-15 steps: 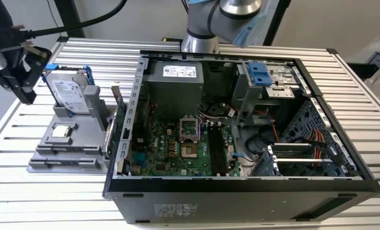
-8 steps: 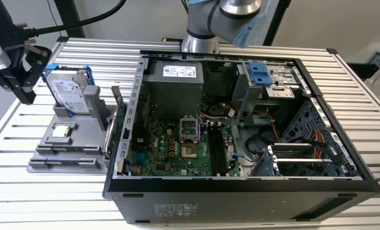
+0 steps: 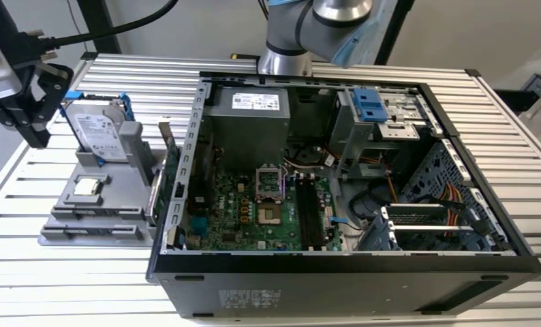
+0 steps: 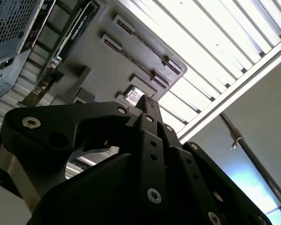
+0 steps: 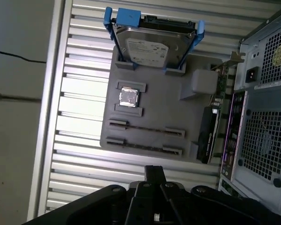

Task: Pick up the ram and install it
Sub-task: 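Pick up the ram and move it above insertion slot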

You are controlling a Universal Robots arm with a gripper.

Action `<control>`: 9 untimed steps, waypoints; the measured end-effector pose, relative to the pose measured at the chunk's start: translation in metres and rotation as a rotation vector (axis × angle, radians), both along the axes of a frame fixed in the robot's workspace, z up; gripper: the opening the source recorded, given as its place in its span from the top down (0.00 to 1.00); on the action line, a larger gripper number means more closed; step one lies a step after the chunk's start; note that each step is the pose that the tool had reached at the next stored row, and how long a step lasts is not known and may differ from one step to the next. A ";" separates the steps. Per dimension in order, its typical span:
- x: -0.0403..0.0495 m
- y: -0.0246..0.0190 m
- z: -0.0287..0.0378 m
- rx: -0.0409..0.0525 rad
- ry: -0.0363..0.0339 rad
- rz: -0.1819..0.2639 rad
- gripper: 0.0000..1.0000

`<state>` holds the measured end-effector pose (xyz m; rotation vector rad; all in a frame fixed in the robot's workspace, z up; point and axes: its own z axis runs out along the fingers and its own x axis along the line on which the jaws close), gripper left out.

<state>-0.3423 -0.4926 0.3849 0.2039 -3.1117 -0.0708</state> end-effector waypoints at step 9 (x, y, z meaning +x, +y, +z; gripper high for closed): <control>0.0000 0.0000 0.0000 0.0000 -0.0001 0.052 1.00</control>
